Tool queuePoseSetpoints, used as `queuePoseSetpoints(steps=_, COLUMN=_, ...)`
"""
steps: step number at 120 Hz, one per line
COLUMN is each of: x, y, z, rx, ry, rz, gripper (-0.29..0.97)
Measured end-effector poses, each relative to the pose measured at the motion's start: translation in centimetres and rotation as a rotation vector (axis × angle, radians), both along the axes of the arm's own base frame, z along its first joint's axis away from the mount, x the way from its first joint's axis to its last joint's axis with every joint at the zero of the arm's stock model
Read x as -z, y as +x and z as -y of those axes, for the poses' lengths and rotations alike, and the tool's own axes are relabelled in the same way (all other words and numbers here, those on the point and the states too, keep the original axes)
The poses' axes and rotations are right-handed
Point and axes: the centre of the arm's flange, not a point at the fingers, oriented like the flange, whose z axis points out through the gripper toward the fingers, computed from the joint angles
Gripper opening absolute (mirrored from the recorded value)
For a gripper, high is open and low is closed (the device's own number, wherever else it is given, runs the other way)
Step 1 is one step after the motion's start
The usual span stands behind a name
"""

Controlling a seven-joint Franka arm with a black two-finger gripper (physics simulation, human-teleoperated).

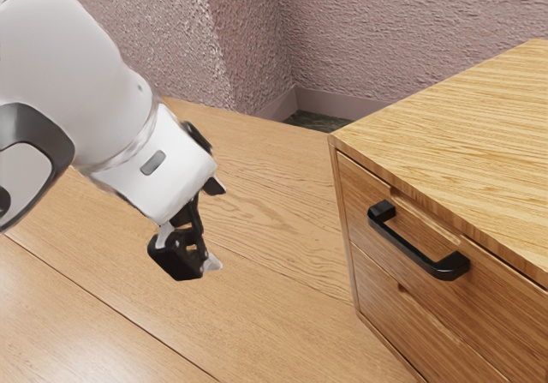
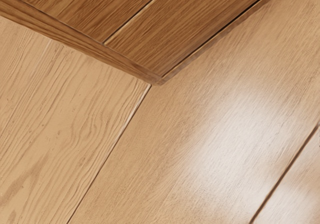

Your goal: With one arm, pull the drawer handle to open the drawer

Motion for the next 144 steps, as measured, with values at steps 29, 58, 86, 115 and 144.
queuePoseSetpoints(steps=29, x=0.0, y=-2.4, z=3.7, rx=0.385, ry=0.079, rz=0.058, gripper=0.68)
queuePoseSetpoints(steps=58, x=0.7, y=-4.1, z=4.9, rx=0.504, ry=0.095, rz=0.051, gripper=0.68)
queuePoseSetpoints(steps=86, x=0.9, y=-5.7, z=7.9, rx=0.599, ry=0.119, rz=0.080, gripper=0.68)
queuePoseSetpoints(steps=115, x=0.6, y=-5.9, z=9.0, rx=0.635, ry=0.144, rz=0.134, gripper=0.68)
queuePoseSetpoints(steps=144, x=0.3, y=-7.6, z=11.6, rx=0.704, ry=0.131, rz=0.167, gripper=0.68)
